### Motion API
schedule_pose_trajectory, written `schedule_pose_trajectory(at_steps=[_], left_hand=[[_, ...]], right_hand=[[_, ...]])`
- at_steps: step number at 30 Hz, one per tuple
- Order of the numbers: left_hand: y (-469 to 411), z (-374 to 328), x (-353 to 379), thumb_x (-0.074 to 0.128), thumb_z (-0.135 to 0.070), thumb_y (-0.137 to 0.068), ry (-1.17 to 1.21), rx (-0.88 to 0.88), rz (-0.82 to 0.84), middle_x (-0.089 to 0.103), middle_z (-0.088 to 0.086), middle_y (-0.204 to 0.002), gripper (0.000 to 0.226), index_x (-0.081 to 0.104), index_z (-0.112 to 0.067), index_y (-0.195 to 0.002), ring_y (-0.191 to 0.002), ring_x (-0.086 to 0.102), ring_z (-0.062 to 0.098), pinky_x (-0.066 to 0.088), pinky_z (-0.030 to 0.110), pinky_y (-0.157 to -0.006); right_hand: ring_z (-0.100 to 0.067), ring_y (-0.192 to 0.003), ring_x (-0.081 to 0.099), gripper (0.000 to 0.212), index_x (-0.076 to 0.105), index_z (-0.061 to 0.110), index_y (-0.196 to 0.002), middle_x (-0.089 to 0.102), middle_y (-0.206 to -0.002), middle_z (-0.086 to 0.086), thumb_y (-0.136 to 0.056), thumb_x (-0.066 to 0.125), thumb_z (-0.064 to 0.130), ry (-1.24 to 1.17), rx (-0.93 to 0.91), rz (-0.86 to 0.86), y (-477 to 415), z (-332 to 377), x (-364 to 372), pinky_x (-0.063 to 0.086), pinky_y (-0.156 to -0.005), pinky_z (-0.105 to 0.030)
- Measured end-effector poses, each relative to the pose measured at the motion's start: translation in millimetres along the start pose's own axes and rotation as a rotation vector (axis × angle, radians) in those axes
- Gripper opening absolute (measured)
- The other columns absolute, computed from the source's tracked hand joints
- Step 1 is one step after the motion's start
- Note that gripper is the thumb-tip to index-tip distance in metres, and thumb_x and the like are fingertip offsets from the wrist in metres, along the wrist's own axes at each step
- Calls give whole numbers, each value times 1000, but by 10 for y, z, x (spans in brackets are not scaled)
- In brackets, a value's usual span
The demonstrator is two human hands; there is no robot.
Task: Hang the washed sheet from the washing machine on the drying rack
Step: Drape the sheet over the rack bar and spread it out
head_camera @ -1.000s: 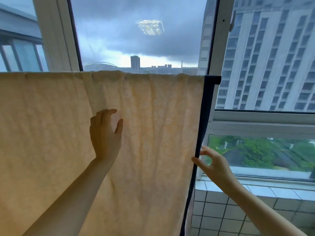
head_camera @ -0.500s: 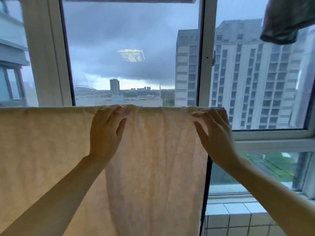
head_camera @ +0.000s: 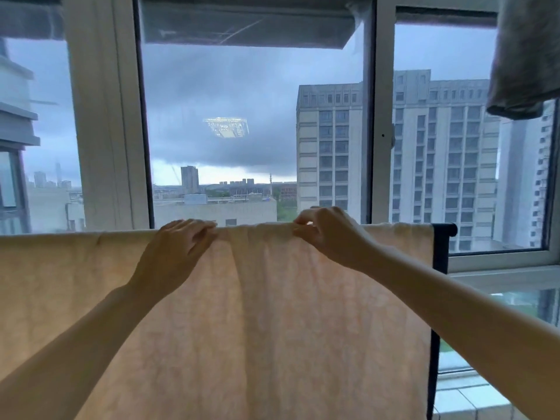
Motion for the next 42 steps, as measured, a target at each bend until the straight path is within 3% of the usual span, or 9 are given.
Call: schedule_pose_trajectory(at_steps=[4,12,19,21,24,31,35,40,42], left_hand=[[-100,73,-80,57,-33,-92,167,-59,-42,67,-14,-85,18,71,-24,-99,-75,57,-11,39,7,-72],[-606,-252,26,61,-26,-92,236,-164,-145,72,-3,-81,16,75,-18,-91,-76,64,13,51,31,-75],[-656,-758,429,60,-26,-91,246,-120,69,74,-5,-86,17,74,-21,-85,-80,66,11,50,27,-73],[-646,-763,457,60,-27,-92,261,-107,108,73,-6,-86,18,74,-20,-85,-80,65,11,52,29,-76],[-617,-688,375,59,-32,-92,310,-92,167,70,-13,-88,16,72,-25,-89,-79,64,4,50,28,-75],[-512,-483,242,66,-33,-88,327,-86,230,66,-22,-83,12,74,-25,-91,-77,63,-2,47,25,-69],[-532,-510,255,68,-31,-87,344,-87,201,69,-17,-77,11,76,-24,-85,-70,63,0,44,22,-63],[-545,-471,246,68,-27,-88,348,-88,210,71,-14,-79,10,76,-22,-86,-74,65,3,49,24,-69],[-541,-450,240,67,-26,-88,339,-89,204,71,-13,-81,10,76,-22,-87,-77,65,3,50,24,-73]], right_hand=[[-7,-76,68,15,73,10,-99,75,-92,-1,-90,65,19,-59,71,-117,-29,18,5,55,-78,-24],[-19,-72,64,16,69,7,-88,68,-78,-5,-95,56,14,25,277,-288,-147,-273,-360,55,-74,-36],[-16,-79,65,15,68,2,-98,69,-90,-7,-93,60,14,115,306,10,121,-485,-510,52,-72,-18],[-6,-76,59,20,63,4,-109,65,-96,-3,-94,58,15,47,303,73,149,-437,-491,44,-61,-5],[1,-62,53,24,57,3,-118,64,-99,-6,-96,51,7,-40,340,98,191,-439,-501,40,-48,-4],[-11,-71,64,17,65,6,-105,65,-83,2,-95,51,5,29,271,172,318,-522,-500,50,-63,-9],[-1,-71,60,14,67,6,-98,67,-85,-2,-96,53,9,63,221,86,315,-552,-507,44,-65,-2],[-23,-66,64,23,60,6,-81,65,-76,-11,-97,43,6,224,379,71,380,-791,-580,58,-66,-39],[-22,-71,64,20,60,8,-84,67,-82,-10,-95,45,5,289,404,72,387,-804,-634,57,-70,-41]])
Point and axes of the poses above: each hand's wrist, its own y-axis away from the middle knuckle, its own x-axis out of the palm, z = x × y, the point moved 3 cm from there along -y, towards the middle knuckle
